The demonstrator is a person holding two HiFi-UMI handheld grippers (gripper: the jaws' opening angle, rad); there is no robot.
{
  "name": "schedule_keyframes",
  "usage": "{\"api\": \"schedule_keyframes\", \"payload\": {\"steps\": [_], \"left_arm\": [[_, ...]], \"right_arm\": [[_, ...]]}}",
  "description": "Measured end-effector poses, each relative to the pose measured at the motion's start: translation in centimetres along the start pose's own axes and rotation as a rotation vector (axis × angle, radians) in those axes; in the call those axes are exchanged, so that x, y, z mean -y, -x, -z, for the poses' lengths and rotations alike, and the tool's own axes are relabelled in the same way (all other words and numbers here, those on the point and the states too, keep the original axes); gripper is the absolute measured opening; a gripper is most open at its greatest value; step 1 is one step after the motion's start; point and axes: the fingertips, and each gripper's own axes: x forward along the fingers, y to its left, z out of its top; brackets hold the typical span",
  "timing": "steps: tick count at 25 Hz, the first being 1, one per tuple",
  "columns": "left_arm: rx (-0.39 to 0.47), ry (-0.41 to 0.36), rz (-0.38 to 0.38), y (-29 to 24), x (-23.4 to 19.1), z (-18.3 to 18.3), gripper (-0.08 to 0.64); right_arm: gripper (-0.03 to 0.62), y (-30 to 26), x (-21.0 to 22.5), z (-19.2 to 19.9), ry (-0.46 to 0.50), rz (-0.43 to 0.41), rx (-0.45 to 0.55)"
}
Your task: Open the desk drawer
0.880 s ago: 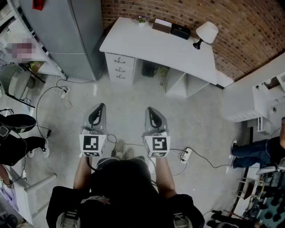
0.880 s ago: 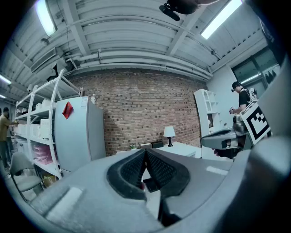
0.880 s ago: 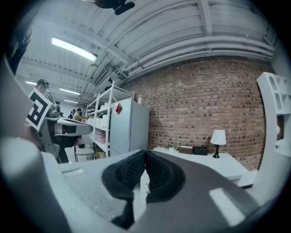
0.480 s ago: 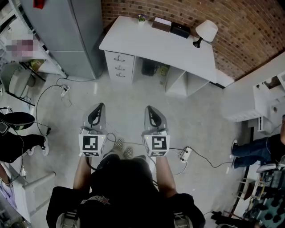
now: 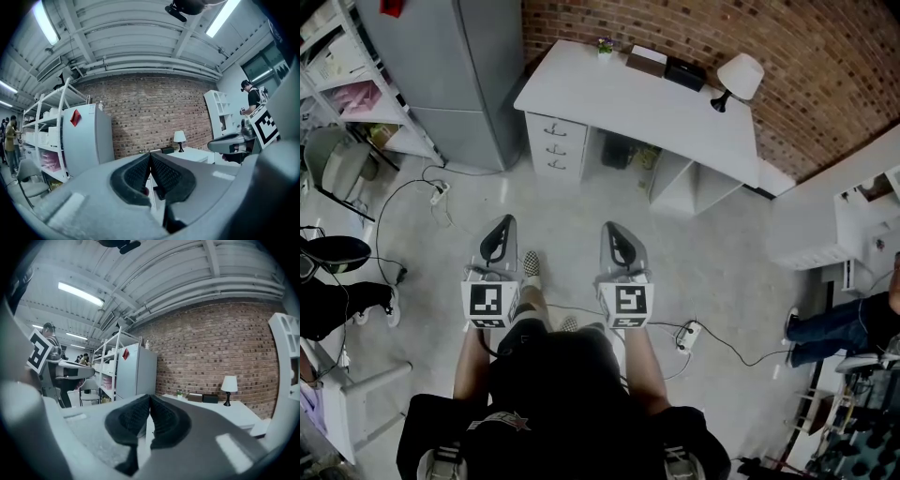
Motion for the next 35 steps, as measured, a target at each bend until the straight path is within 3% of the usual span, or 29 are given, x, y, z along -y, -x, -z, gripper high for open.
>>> {"api": "schedule_keyframes", "payload": {"steps": [5, 11, 23, 35], "left_arm": [[0.008, 0.020, -0.028, -2.4, -2.8, 0.4, 0.011], [-0.007, 0.015, -0.010, -7.8, -7.5, 1.8, 0.011], [-0.051, 0.031, 0.096, -19.9, -17.0, 3.5, 0.011], [-0.057, 0.026, 0.204, -29.4, -23.4, 7.0, 0.011]], "right_arm": [[0.005, -3.0, 0.2, -0.2, -0.001, 0.002, 0.011], [0.005, -9.8, 0.3, -0.4, -0.011, 0.028, 0.011], [0.005, -24.3, -1.0, -0.9, -0.057, 0.091, -0.038], [0.005, -36.0, -2.4, 1.1, -0.059, 0.154, -0.081]]}}
